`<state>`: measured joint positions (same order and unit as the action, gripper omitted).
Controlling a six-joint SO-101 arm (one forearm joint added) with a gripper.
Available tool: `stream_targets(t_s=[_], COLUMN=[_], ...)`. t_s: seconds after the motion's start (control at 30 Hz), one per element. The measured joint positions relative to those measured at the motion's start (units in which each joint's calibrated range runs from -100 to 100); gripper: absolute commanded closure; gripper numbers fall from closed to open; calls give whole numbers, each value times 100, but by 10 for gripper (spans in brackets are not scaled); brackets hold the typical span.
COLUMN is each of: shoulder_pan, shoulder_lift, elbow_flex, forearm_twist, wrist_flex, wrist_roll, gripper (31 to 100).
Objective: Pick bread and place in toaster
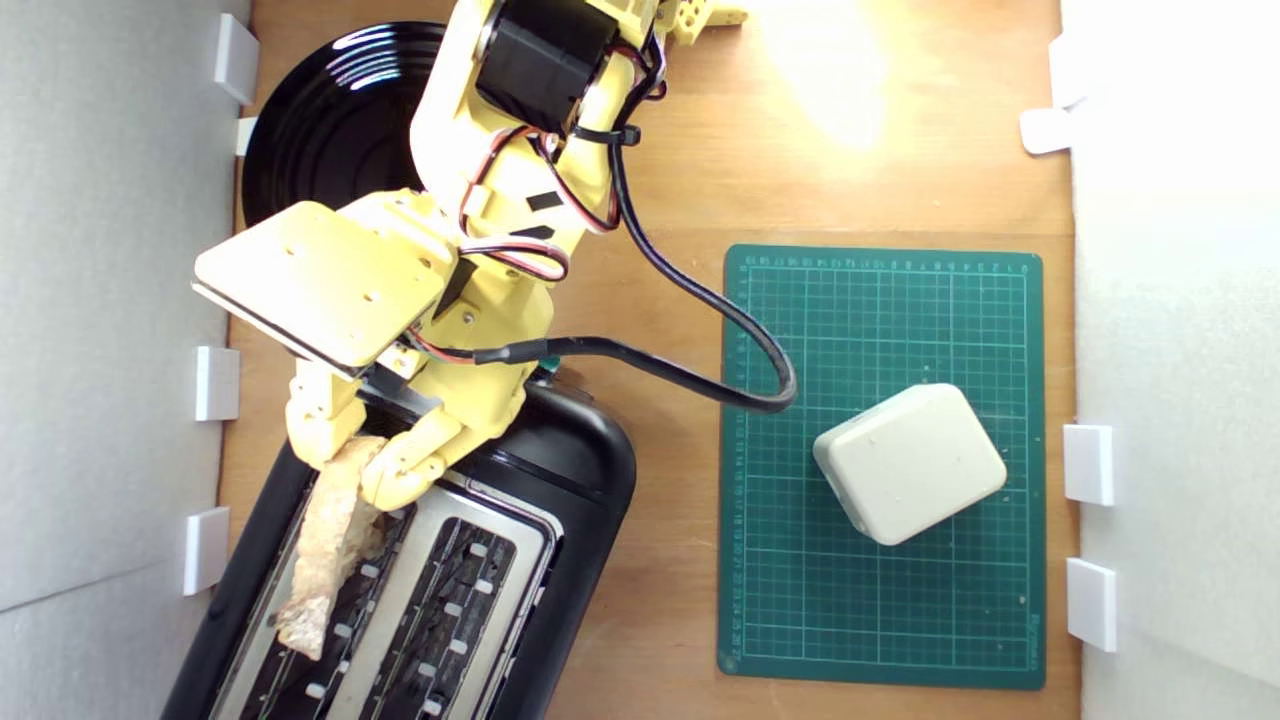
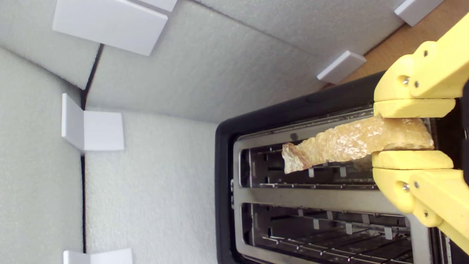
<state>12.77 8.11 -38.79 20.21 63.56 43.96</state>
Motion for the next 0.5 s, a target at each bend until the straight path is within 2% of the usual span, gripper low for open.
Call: stream_targets(t_s=[0.33, 0.5], shoulder_pan=[18, 18], shoulder_lift=[244, 244], elbow_flex=[-74, -74], forearm_twist=[0, 0], wrist_flex=[-110, -110], wrist_roll=[5, 5], gripper=[781, 640])
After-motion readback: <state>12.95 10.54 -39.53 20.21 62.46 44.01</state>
